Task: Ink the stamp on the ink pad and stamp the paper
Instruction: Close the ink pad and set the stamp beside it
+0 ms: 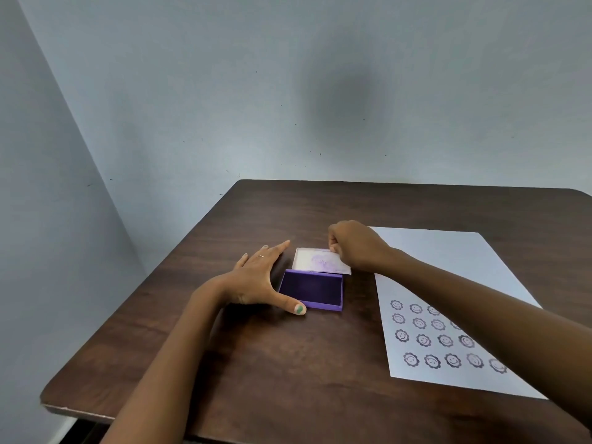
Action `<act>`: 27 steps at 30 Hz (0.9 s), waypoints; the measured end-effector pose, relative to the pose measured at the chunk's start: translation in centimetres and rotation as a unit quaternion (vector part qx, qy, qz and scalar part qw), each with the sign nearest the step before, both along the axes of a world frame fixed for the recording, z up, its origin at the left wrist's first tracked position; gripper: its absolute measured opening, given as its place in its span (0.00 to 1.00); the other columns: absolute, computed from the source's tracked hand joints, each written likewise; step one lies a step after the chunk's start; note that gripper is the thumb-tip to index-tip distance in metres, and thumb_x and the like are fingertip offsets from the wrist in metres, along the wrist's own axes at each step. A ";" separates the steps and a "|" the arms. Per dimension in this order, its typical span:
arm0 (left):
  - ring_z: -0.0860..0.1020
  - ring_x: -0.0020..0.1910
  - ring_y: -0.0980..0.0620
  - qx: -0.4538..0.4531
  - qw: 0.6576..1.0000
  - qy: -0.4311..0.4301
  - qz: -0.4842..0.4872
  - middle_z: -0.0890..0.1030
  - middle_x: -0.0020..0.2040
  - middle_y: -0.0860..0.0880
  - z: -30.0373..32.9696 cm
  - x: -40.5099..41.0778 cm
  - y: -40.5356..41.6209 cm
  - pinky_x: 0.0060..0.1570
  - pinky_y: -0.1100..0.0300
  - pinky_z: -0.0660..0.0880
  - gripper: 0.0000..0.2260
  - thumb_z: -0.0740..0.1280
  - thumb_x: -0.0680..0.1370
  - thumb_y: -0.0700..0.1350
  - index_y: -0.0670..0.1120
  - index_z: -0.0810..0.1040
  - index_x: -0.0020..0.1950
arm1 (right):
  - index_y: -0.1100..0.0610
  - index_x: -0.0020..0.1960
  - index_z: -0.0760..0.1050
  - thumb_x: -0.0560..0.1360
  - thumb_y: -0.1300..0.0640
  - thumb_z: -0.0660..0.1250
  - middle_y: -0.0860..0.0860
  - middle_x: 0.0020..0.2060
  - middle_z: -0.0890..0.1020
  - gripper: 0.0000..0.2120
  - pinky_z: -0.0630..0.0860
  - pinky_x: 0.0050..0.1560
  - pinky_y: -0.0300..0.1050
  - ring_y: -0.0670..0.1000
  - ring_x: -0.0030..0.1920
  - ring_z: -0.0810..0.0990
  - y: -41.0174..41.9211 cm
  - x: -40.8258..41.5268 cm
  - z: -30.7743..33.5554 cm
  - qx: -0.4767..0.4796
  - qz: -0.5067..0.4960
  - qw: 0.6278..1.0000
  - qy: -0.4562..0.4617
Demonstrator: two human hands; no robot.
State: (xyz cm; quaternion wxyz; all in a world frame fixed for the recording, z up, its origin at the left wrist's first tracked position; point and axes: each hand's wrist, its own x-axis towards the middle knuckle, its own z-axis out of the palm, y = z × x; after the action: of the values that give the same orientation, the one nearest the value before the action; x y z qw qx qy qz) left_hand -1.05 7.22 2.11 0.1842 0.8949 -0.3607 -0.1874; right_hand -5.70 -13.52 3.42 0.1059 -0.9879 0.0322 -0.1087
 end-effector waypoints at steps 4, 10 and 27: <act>0.40 0.77 0.50 0.003 1.000 0.003 0.003 0.46 0.79 0.48 0.2 -0.2 0.0 0.73 0.48 0.37 0.53 0.73 0.64 0.65 0.57 0.40 0.76 | 0.62 0.48 0.74 0.73 0.66 0.63 0.59 0.45 0.81 0.04 0.76 0.46 0.50 0.56 0.43 0.77 0.4 -0.4 0.2 -0.029 -0.002 0.999 -0.015; 0.40 0.77 0.50 0.006 1.000 0.004 0.007 0.45 0.79 0.48 0.2 -0.2 0.0 0.73 0.48 0.37 0.53 0.73 0.64 0.65 0.56 0.40 0.76 | 0.61 0.50 0.71 0.75 0.64 0.62 0.59 0.44 0.80 0.04 0.68 0.42 0.45 0.53 0.40 0.74 1.1 -0.6 0.5 -0.047 0.006 0.998 -0.044; 0.41 0.77 0.53 -0.005 1.000 0.001 -0.006 0.49 0.79 0.52 -0.2 0.1 0.3 0.74 0.47 0.37 0.55 0.70 0.58 0.69 0.57 0.44 0.76 | 0.58 0.48 0.75 0.76 0.58 0.61 0.55 0.45 0.82 0.05 0.65 0.40 0.40 0.51 0.43 0.76 1.0 -1.8 1.3 0.021 0.070 0.990 -0.121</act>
State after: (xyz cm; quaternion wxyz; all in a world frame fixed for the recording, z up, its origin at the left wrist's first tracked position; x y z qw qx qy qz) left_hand -0.92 7.52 1.89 0.1879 0.8916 -0.3670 -0.1872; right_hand -7.48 -12.56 4.68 0.1369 -0.9649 -0.0477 -0.2188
